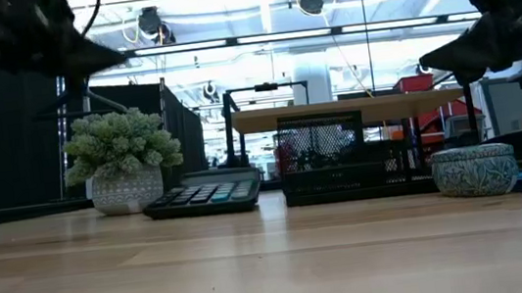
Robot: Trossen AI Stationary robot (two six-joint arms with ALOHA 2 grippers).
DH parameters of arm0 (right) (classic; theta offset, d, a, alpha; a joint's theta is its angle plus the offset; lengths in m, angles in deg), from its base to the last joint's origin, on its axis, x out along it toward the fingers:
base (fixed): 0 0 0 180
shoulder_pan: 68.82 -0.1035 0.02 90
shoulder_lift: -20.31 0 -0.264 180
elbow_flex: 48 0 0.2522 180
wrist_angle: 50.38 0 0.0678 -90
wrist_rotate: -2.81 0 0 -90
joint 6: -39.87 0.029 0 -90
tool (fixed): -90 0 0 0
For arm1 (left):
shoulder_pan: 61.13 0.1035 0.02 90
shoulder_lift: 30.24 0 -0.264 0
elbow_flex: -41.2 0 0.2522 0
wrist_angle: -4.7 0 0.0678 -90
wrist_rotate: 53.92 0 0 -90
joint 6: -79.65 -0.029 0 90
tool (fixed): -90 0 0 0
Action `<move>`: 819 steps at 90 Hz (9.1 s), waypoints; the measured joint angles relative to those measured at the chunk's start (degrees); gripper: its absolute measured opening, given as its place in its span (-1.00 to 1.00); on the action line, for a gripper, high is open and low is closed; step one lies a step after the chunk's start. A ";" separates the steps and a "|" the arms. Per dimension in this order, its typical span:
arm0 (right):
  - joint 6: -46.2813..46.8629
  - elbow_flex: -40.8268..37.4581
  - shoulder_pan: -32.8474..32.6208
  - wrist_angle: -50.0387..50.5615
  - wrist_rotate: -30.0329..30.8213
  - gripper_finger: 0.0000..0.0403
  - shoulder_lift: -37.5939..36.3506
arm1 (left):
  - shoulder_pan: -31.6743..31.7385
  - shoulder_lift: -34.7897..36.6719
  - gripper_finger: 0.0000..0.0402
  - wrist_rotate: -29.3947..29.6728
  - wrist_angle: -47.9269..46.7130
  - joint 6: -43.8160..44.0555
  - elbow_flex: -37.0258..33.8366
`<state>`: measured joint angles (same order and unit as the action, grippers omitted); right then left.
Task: Pick and place office supplies into organizer
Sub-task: Return to Home Position
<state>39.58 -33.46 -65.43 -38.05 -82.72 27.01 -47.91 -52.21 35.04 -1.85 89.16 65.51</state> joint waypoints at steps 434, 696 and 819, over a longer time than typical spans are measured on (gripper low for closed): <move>0.03 0.02 -0.01 -0.02 0.00 -0.92 0.02 | -7.26 21.98 -1.00 0.41 -6.69 -12.94 -10.12; 0.03 0.04 -0.01 0.00 0.00 -0.92 0.02 | -7.25 21.98 -1.00 0.39 -6.69 -12.93 -10.14; 0.03 0.04 -0.02 -0.01 0.00 -0.92 0.01 | -7.25 21.98 -1.00 0.40 -6.68 -12.94 -10.14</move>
<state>39.61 -33.42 -65.44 -38.06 -82.72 27.02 -55.16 -30.23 35.44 -8.54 76.23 55.36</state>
